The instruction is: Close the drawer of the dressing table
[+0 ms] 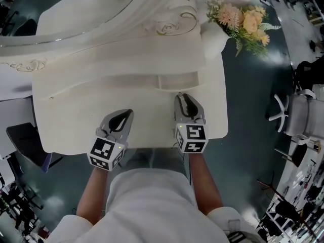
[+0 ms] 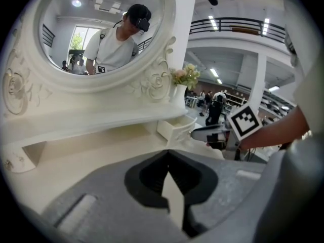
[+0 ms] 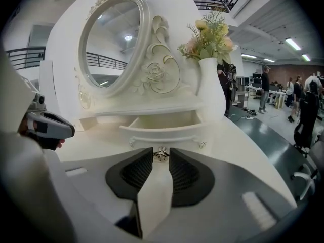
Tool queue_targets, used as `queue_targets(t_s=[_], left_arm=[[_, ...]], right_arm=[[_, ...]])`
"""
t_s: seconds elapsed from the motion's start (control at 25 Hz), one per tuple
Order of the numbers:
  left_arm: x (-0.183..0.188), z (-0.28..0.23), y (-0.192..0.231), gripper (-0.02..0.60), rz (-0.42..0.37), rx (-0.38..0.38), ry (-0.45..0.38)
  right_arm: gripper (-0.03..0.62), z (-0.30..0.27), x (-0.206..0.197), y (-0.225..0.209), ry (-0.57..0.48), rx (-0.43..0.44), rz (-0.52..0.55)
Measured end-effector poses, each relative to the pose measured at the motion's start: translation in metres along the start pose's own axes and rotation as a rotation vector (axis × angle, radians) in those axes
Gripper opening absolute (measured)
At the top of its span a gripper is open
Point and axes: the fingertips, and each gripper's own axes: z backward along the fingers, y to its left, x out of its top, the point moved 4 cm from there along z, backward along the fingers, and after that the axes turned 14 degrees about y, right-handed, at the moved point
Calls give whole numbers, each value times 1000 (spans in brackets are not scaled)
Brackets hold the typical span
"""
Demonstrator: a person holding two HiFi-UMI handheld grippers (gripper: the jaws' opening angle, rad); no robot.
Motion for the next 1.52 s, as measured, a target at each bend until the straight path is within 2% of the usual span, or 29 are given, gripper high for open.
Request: queue_targets(t_s=[0.52, 1.32, 1.52], left_arm=[[2, -8, 9, 0, -2, -5, 20], [5, -18, 21, 0, 36, 9, 40], [6, -17, 24, 0, 40, 18, 37]], right_arm=[[87, -17, 9, -8, 14, -32, 0], [89, -59, 55, -16, -26, 16, 8], [97, -60, 56, -17, -37, 20, 3]])
